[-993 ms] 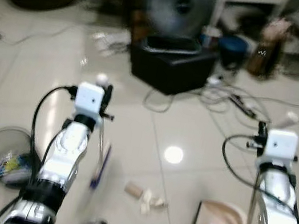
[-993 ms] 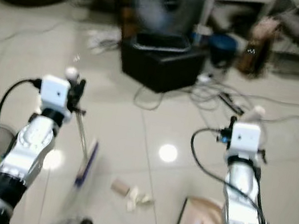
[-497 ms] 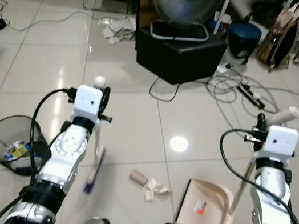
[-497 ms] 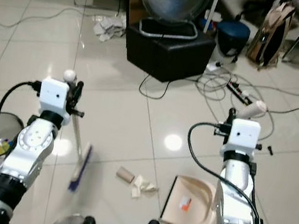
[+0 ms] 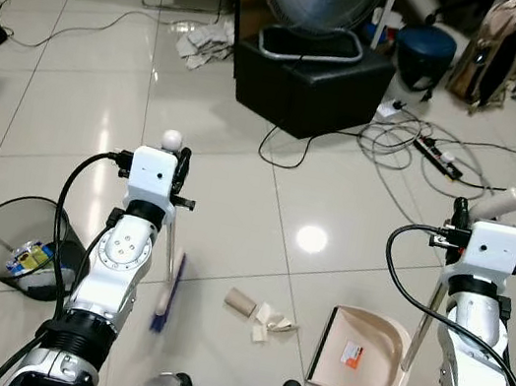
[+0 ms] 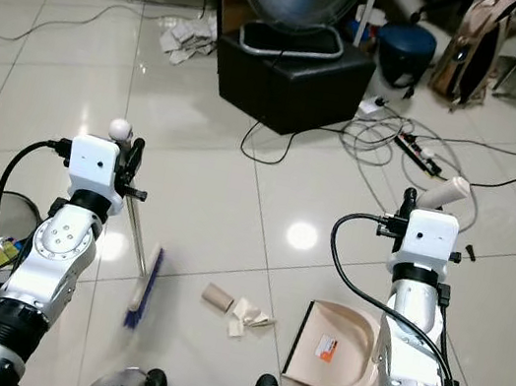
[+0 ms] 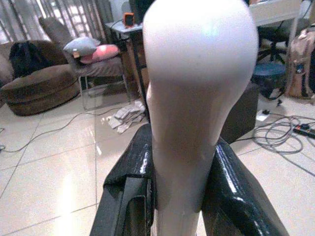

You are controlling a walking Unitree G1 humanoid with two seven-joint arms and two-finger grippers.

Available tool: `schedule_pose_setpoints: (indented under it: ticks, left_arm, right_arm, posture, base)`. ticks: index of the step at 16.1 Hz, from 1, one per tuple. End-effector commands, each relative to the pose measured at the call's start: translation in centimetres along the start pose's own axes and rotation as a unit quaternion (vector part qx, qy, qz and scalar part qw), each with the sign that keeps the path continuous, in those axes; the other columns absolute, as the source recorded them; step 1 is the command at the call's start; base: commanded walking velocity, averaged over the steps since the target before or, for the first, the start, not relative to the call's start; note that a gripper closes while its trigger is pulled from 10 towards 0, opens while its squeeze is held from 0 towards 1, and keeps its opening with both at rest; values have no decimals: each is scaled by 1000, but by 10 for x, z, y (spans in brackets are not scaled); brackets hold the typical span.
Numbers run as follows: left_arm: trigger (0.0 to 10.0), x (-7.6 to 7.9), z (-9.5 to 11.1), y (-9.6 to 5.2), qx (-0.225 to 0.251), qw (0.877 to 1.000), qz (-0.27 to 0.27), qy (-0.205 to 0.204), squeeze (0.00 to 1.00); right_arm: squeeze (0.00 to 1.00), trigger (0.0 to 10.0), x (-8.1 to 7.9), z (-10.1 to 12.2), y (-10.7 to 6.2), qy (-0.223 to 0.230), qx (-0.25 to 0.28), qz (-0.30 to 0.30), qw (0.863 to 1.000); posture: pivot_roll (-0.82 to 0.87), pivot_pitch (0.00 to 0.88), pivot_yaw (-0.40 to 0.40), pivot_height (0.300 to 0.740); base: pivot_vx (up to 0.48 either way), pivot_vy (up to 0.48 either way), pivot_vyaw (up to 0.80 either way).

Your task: Sweep floor

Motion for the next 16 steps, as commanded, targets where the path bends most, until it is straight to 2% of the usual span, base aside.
schedule_pose_setpoints:
  ticks: [1,4,6,7,8,9,11,12,13,14,15,16]
  left_arm:
    - [10000,-7,7,5,13,1000,15,4,0]
    - [10000,-10,3,4,9,1000,23,4,0]
    - [10000,-10,2,7,9,1000,25,-10,0]
    - [10000,-7,3,9,9,1000,22,-19,0]
    - [10000,-5,4,10,10,1000,19,-20,0]
    - [10000,1,6,12,12,1000,12,-25,0]
    - [10000,7,9,14,14,999,6,-31,0]
    - [10000,8,9,14,14,999,5,-33,0]
    - [10000,13,9,14,15,999,-3,-37,0]
    - [10000,14,10,14,15,999,-6,-39,0]
    - [10000,22,9,13,10,999,-16,-46,0]
    - [10000,26,8,13,5,999,-21,-50,0]
  right_arm:
    - [0,10000,-4,5,6,-3,16,8,1000]
    - [0,10000,-15,1,6,-20,21,30,999]
    - [0,10000,-20,6,12,-12,41,29,999]
    - [0,10000,-37,6,14,-10,44,51,998]
    - [0,10000,-44,7,14,-10,48,61,997]
    - [0,10000,-68,10,11,-1,60,90,994]
    - [0,10000,-92,10,6,13,65,118,991]
    - [0,10000,-98,9,4,14,64,126,990]
    - [0,10000,-111,5,-1,16,60,142,988]
    - [0,10000,-114,4,-3,17,58,146,987]
    - [0,10000,-126,-4,-10,9,47,161,986]
    - [0,10000,-130,-8,-13,6,42,165,985]
  posture:
    - [47,236,92,740]
    - [77,257,107,740]
    - [84,267,113,740]
    - [88,276,120,740]
    - [88,277,121,740]
    - [92,281,126,740]
    - [98,288,133,740]
    - [98,288,133,740]
    - [105,296,135,740]
    - [107,296,136,740]
    - [113,296,137,740]
    - [113,296,137,740]
  base:
    - [0,0,0]
    - [0,0,0]
    - [0,0,0]
    - [0,0,0]
    - [0,0,0]
    - [0,0,0]
    - [0,0,0]
    - [0,0,0]
    - [0,0,0]
    - [0,0,0]
    - [0,0,0]
    - [0,0,0]
Point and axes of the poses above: a point about 5 cm out from each wrist's last joint towards the gripper, its own y axis pointing out of the wrist towards the gripper, its own z axis along the axis of the wrist's last joint, x = y × z, the point moved 5 cm from there along y, pointing out of the wrist towards the gripper, and after that the axes turned 11 degrees about y, right-handed, at the moved point
